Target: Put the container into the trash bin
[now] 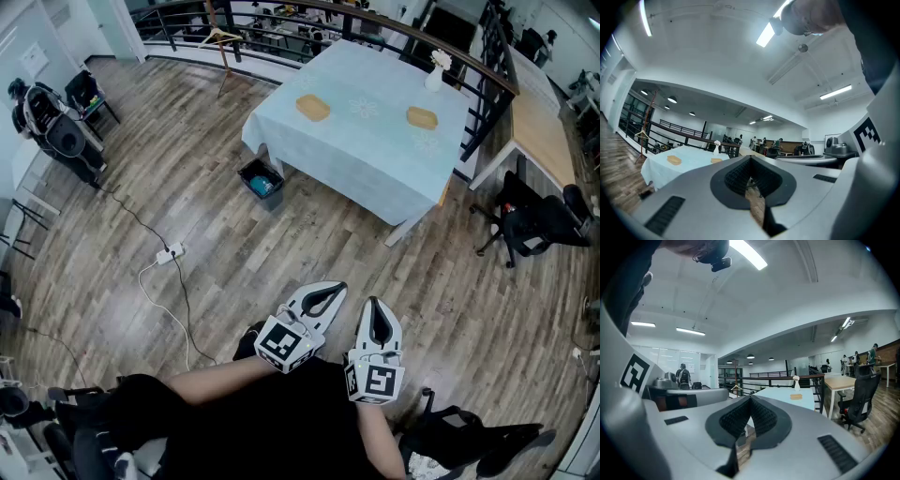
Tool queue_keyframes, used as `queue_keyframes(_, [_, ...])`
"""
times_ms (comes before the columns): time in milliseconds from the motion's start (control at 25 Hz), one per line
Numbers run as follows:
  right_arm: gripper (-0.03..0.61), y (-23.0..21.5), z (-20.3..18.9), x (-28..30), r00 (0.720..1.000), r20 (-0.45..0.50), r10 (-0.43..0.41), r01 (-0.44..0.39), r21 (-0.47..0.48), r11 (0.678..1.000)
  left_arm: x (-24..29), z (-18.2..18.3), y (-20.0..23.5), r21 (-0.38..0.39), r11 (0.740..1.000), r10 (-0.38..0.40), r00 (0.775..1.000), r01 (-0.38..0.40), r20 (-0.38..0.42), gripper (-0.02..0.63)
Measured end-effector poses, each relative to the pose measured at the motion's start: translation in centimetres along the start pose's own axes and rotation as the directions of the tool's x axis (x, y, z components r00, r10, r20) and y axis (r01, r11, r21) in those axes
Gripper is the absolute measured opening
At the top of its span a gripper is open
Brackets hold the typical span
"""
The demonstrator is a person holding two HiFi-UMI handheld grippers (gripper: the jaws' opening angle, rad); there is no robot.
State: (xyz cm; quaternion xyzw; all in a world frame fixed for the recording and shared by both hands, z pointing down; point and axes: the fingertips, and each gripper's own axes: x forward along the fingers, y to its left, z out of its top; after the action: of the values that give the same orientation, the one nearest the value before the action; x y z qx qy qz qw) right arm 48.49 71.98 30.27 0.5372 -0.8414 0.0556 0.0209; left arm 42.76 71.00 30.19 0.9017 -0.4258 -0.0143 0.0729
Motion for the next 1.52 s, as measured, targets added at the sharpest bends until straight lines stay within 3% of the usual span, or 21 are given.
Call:
queue_keyframes(320, [0.034, -2.7, -0.9, 0.3, 1.0, 0.021, -0.002, 0.001, 0.041, 0.999, 2.2, -1.1, 0.9, -0.005, 1.0, -0.026, 1.0, 0.026, 0.003, 0.011])
queue_keyframes(520, [0.035, -4.6, -0.7, 2.0, 0.997, 0.075, 0.001, -0.008, 0.093, 0.996, 4.8, -1.5, 3.7, -0.01, 0.999, -0.044, 0.999, 0.044, -0.01, 0.011])
queue_keyframes(680, [0.035, -6.1, -0.5, 5.1, 0.998, 0.066, -0.007, 0.003, 0.059, 0.998, 8.7, -1.8, 7.0, -0.023, 0.998, -0.059, 0.998, 0.058, -0.006, 0.011])
queue_keyframes(1040, [0.035, -13.3, 0.6, 19.9, 0.995, 0.006, -0.097, 0.097, 0.01, 0.995, 19.5, -1.0, 16.8, -0.052, 0.997, -0.061, 0.998, 0.061, -0.013, 0.011])
queue_keyframes(1240, [0.035, -14.8, 1.1, 29.2, 0.997, -0.048, -0.053, 0.056, 0.052, 0.997, 24.6, 0.7, 22.9, -0.073, 0.995, -0.063, 0.998, 0.061, -0.026, 0.011])
queue_keyframes(1520, [0.035, -16.7, 1.6, 38.9, 0.994, -0.1, -0.053, 0.054, 0.009, 0.999, 30.4, 1.3, 29.4, -0.103, 0.988, -0.119, 0.991, 0.112, -0.063, 0.011])
